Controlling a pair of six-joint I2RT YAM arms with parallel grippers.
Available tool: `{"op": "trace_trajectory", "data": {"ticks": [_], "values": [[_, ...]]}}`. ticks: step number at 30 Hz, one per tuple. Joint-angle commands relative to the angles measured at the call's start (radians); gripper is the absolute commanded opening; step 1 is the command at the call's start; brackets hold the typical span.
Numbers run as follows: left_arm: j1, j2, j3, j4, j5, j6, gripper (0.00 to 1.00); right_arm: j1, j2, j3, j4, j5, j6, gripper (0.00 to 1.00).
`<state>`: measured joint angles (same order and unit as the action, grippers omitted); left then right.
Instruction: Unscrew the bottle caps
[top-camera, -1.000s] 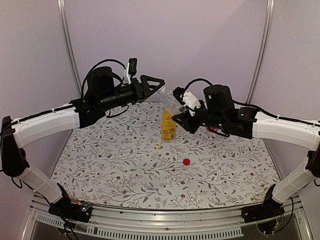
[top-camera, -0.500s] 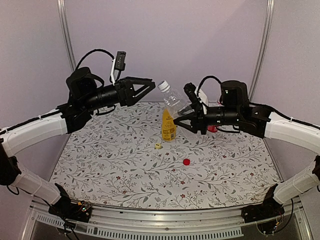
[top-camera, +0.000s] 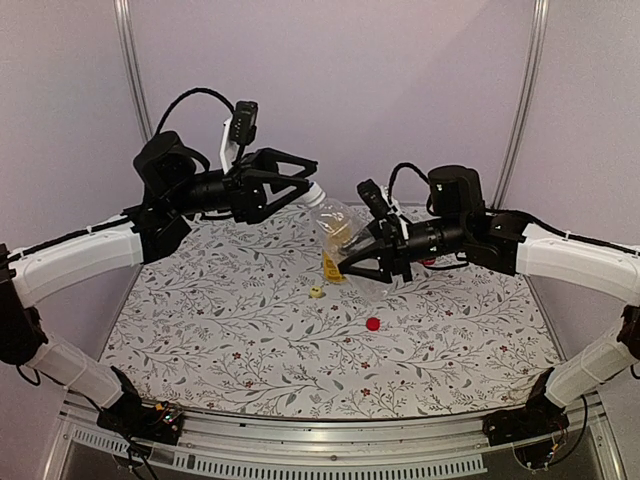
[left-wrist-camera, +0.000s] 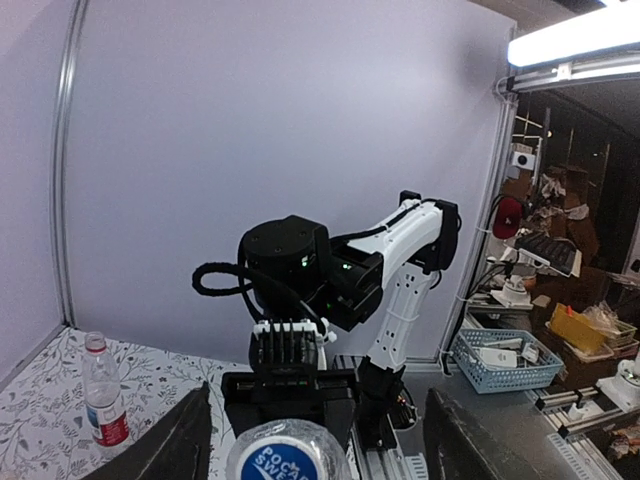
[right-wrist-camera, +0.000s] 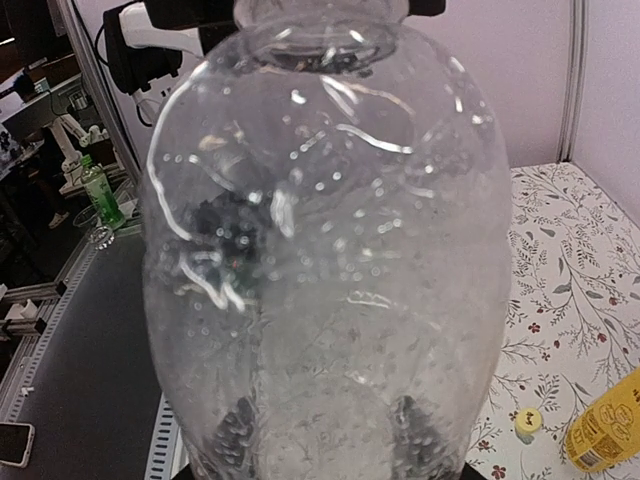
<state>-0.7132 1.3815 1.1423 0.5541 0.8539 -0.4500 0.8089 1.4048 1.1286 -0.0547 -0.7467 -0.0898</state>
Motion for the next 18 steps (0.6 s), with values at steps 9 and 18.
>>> {"op": "trace_trajectory", "data": {"ticks": [9, 18], "values": [[-0.011, 0.034, 0.022, 0.052, 0.068, -0.001, 0.66, -0.010, 0.038, 0.036, 0.047, -0.113, 0.025, 0.28], [-0.026, 0.048, 0.020, 0.048, 0.074, -0.002, 0.52, -0.010, 0.042, 0.035, 0.059, -0.111, 0.035, 0.28]]}}
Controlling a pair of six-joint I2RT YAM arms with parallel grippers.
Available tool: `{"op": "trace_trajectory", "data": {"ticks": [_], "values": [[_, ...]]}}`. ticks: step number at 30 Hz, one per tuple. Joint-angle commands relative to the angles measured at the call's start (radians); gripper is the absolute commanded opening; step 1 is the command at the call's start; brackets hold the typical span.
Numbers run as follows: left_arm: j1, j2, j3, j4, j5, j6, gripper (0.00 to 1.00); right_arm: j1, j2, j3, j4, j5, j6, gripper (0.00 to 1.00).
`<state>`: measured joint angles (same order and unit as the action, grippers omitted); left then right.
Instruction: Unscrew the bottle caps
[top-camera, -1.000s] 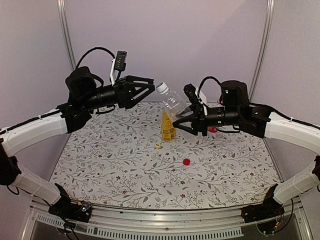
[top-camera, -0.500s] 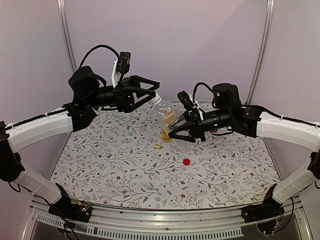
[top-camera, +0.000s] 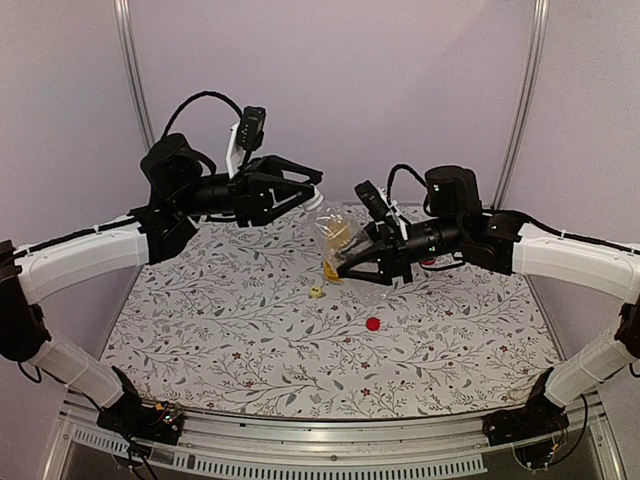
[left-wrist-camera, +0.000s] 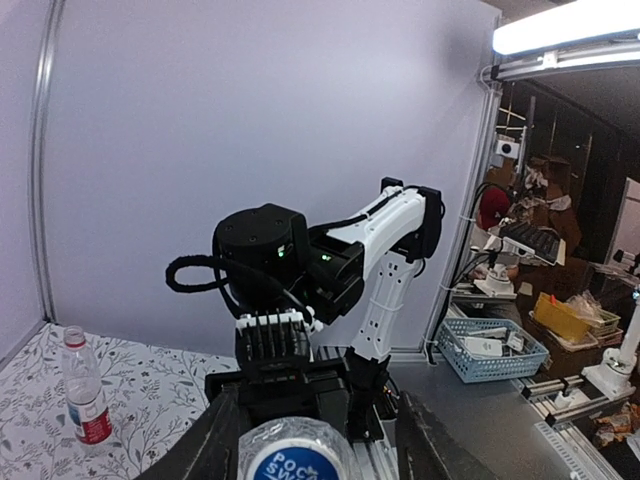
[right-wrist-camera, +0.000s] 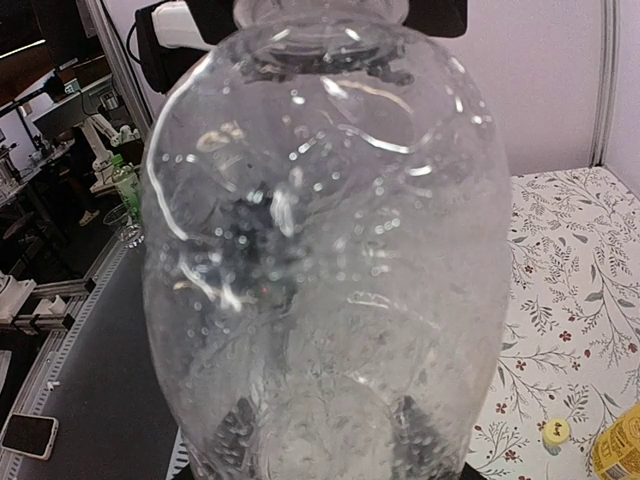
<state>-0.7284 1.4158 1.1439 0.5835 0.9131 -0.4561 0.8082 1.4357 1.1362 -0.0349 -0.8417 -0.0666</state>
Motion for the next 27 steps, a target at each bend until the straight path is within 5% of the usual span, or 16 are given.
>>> {"op": "trace_trajectory", "data": {"ticks": [1, 10, 15, 23, 27], "values": [[-0.013, 0.014, 0.019, 0.018, 0.015, 0.005, 0.52, -0.010, 0.011, 0.028, 0.051, -0.016, 0.013, 0.28], [-0.016, 0.015, 0.016, 0.016, 0.008, 0.004, 0.39, -0.011, 0.009, 0.027, 0.057, -0.003, 0.019, 0.28], [-0.021, 0.012, 0.032, -0.023, -0.060, -0.012, 0.20, -0.012, 0.006, 0.028, 0.039, 0.124, 0.024, 0.28], [-0.087, 0.030, 0.133, -0.366, -0.587, -0.122, 0.13, 0.000, 0.017, 0.082, -0.057, 0.632, -0.014, 0.27], [-0.105, 0.066, 0.176, -0.406, -0.712, -0.229, 0.16, 0.042, 0.035, 0.086, -0.026, 0.853, -0.076, 0.27]]}}
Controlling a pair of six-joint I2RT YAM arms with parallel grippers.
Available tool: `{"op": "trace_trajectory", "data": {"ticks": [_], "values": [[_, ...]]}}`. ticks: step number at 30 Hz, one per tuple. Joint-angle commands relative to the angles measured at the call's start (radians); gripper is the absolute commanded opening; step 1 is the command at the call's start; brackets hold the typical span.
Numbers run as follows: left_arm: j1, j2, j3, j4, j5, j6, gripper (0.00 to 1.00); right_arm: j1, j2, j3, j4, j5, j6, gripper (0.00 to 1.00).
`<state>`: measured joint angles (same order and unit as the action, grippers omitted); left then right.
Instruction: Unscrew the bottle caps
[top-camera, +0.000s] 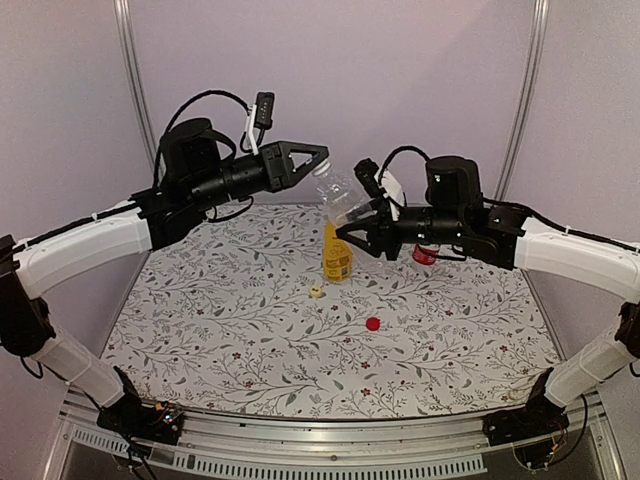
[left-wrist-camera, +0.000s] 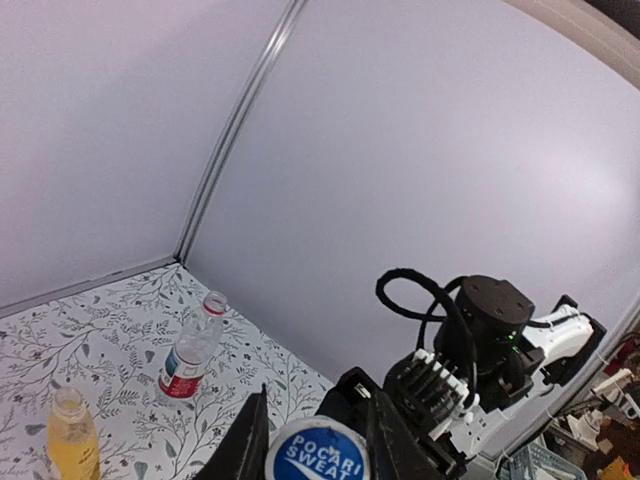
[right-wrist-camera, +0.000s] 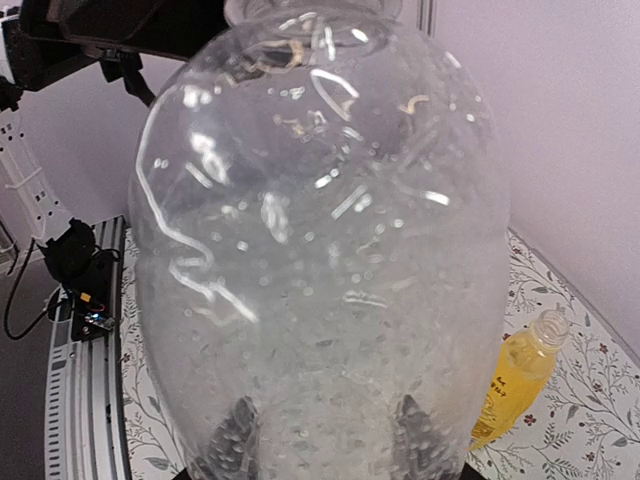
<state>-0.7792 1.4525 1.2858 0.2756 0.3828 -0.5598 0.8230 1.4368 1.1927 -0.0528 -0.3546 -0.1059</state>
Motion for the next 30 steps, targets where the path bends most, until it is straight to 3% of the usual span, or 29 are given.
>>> {"op": "trace_trajectory", "data": {"ticks": [1, 5, 11, 20, 22, 26, 30], "values": [[-0.060, 0.029, 0.019, -0.070, -0.203, -0.146, 0.16, 0.035, 0.036, 0.026, 0.006, 0.410, -0.048, 0.27], [-0.066, 0.063, 0.044, -0.085, -0.243, -0.172, 0.17, 0.047, 0.036, -0.008, 0.080, 0.491, -0.096, 0.27], [-0.068, 0.086, 0.076, -0.119, -0.243, -0.153, 0.28, 0.047, 0.016, -0.041, 0.108, 0.480, -0.118, 0.27], [-0.051, 0.017, -0.030, 0.009, -0.204, -0.090, 0.81, 0.043, -0.005, -0.063, 0.108, 0.325, -0.100, 0.27], [-0.038, -0.016, -0.068, 0.052, -0.185, -0.069, 0.89, 0.038, -0.008, -0.070, 0.104, 0.291, -0.090, 0.27], [-0.001, -0.068, -0.118, 0.087, -0.105, 0.007, 0.97, 0.018, -0.033, -0.086, 0.101, 0.146, -0.064, 0.27], [0.049, -0.097, -0.166, 0.168, 0.105, 0.058, 0.96, -0.008, -0.057, -0.091, 0.090, -0.044, -0.034, 0.27]]}}
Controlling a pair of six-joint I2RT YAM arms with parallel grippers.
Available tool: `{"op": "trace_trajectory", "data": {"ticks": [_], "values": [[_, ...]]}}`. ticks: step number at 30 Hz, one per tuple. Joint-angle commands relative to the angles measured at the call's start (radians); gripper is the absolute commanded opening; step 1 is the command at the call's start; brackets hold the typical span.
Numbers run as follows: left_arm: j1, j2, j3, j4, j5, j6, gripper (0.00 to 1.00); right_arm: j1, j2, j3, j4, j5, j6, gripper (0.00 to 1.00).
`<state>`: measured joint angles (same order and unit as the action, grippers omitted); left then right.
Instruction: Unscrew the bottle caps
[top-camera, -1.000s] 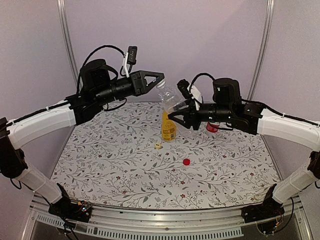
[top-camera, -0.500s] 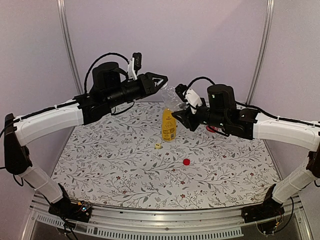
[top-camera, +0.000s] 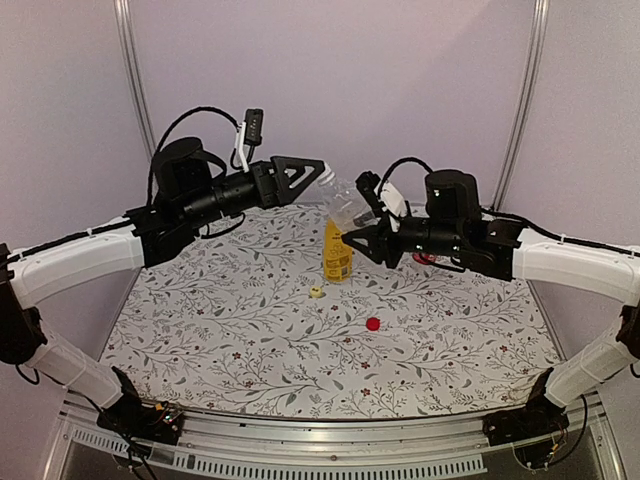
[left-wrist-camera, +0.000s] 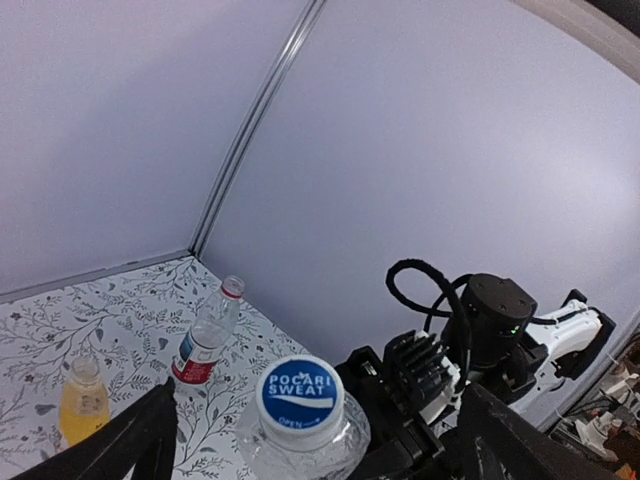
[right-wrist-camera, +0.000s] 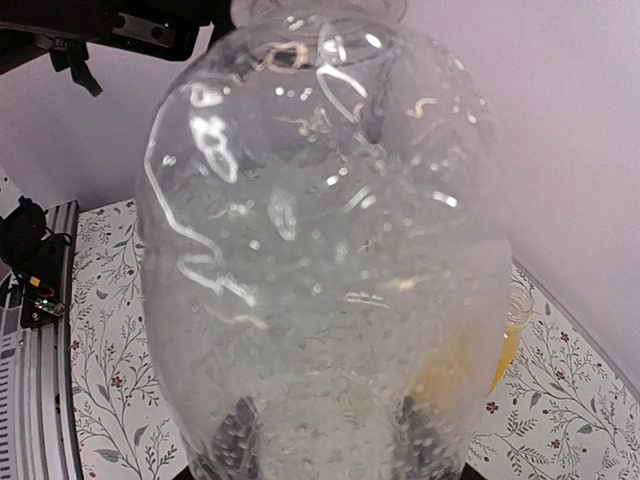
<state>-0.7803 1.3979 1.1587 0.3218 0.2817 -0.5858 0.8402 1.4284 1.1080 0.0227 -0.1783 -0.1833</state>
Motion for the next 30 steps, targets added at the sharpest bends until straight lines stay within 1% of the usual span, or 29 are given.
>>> {"op": "trace_trajectory", "data": {"ticks": [1, 5, 8, 11, 14, 17, 20, 25, 26, 28, 30], "values": [[0.062, -0.043, -0.042, 0.132, 0.259, 0.091, 0.96, -0.031, -0.053, -0.008, 0.016, -0.269, 0.049, 0.27], [0.080, -0.039, -0.035, 0.157, 0.444, 0.158, 0.92, -0.042, -0.051, 0.001, 0.013, -0.445, 0.077, 0.27], [0.080, -0.030, -0.034, 0.200, 0.537, 0.173, 0.90, -0.044, -0.029, 0.014, 0.009, -0.535, 0.089, 0.27], [0.080, -0.020, -0.037, 0.249, 0.570, 0.161, 0.85, -0.044, -0.004, 0.027, 0.010, -0.609, 0.099, 0.27], [0.080, -0.001, -0.031, 0.293, 0.617, 0.133, 0.79, -0.044, 0.018, 0.037, 0.013, -0.642, 0.112, 0.27], [0.077, 0.017, -0.021, 0.304, 0.643, 0.118, 0.74, -0.045, 0.034, 0.044, 0.020, -0.673, 0.121, 0.27], [0.073, 0.026, -0.015, 0.301, 0.658, 0.119, 0.69, -0.046, 0.042, 0.046, 0.028, -0.685, 0.129, 0.27], [0.071, 0.030, -0.013, 0.292, 0.653, 0.131, 0.66, -0.046, 0.046, 0.047, 0.039, -0.698, 0.137, 0.27], [0.069, 0.031, -0.012, 0.292, 0.654, 0.130, 0.64, -0.047, 0.046, 0.046, 0.039, -0.696, 0.136, 0.27], [0.067, 0.034, -0.011, 0.295, 0.661, 0.131, 0.56, -0.047, 0.047, 0.047, 0.039, -0.695, 0.137, 0.27], [0.066, 0.037, -0.011, 0.293, 0.664, 0.131, 0.53, -0.049, 0.047, 0.047, 0.040, -0.694, 0.138, 0.27]]}}
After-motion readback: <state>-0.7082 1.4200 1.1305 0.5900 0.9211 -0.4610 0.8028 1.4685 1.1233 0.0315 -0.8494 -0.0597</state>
